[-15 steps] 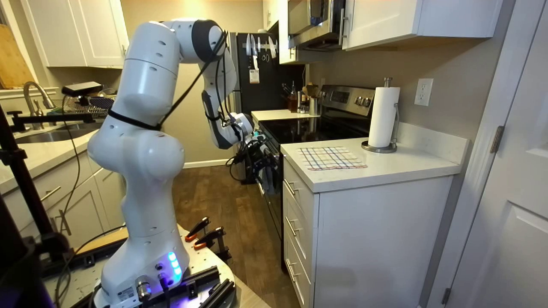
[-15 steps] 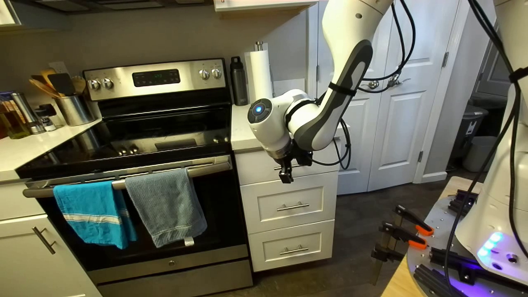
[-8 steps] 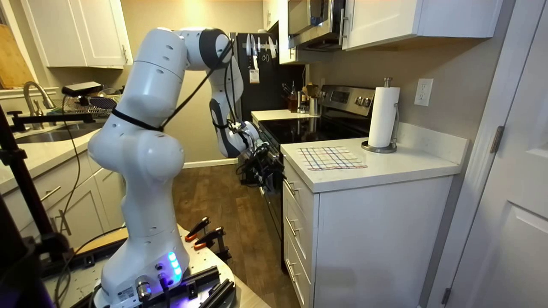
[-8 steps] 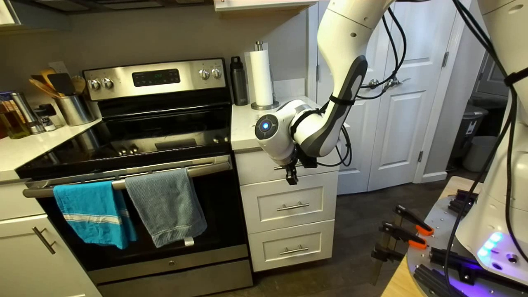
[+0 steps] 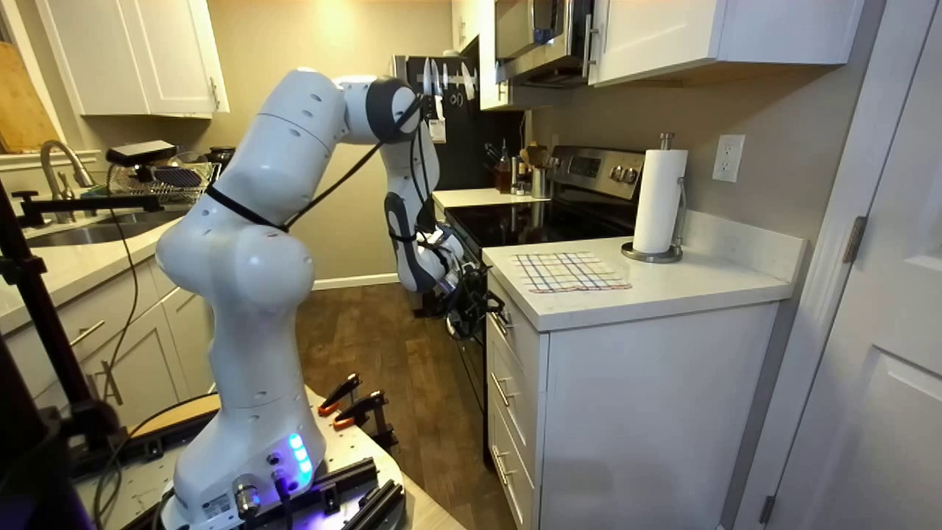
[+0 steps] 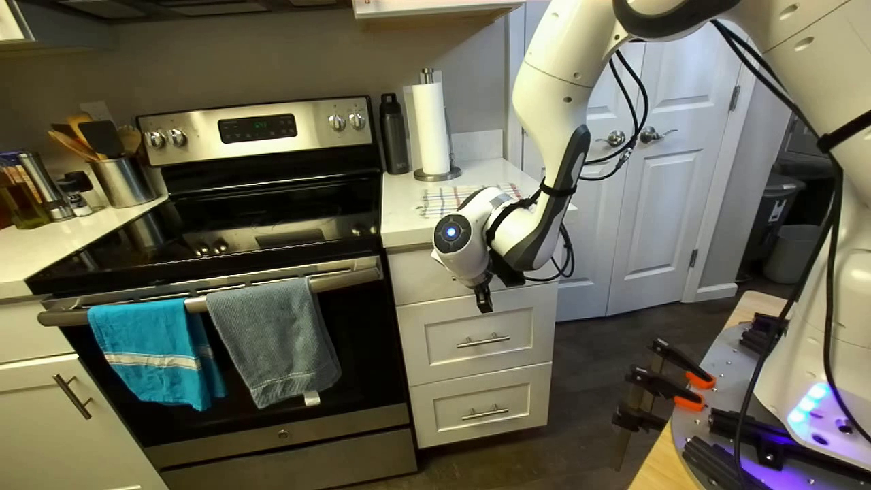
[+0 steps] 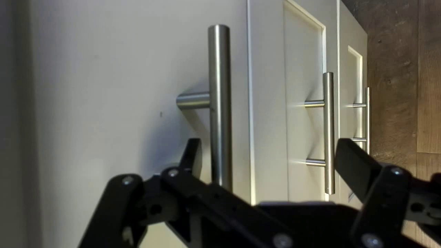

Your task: Pull open the top drawer

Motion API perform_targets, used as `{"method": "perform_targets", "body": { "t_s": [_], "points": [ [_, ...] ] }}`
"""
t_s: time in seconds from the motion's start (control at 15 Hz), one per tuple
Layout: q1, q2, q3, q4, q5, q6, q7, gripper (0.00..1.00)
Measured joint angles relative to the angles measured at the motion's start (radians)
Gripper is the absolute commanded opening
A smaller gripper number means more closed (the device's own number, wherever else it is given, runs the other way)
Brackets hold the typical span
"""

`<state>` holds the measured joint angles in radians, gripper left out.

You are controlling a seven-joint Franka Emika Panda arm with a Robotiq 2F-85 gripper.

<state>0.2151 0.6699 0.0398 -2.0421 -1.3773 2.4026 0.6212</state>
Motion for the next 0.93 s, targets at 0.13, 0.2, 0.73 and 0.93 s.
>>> {"method": "perform_targets", "body": {
  "t_s": [0.13, 0.2, 0.73, 0.93],
  "points": [
    [0.0, 0.013, 0.001, 0.007, -0.016, 0.0, 0.0, 1.0],
    [0.0, 0.015, 0.003, 0.009, -0.016, -0.002, 0.0, 1.0],
    [-0.001, 0.009, 0.034, 0.014, 0.03, -0.043, 0.0, 1.0],
    [-0.001, 0.003, 0.042, 0.021, 0.077, -0.052, 0.0, 1.0]
  ]
}}
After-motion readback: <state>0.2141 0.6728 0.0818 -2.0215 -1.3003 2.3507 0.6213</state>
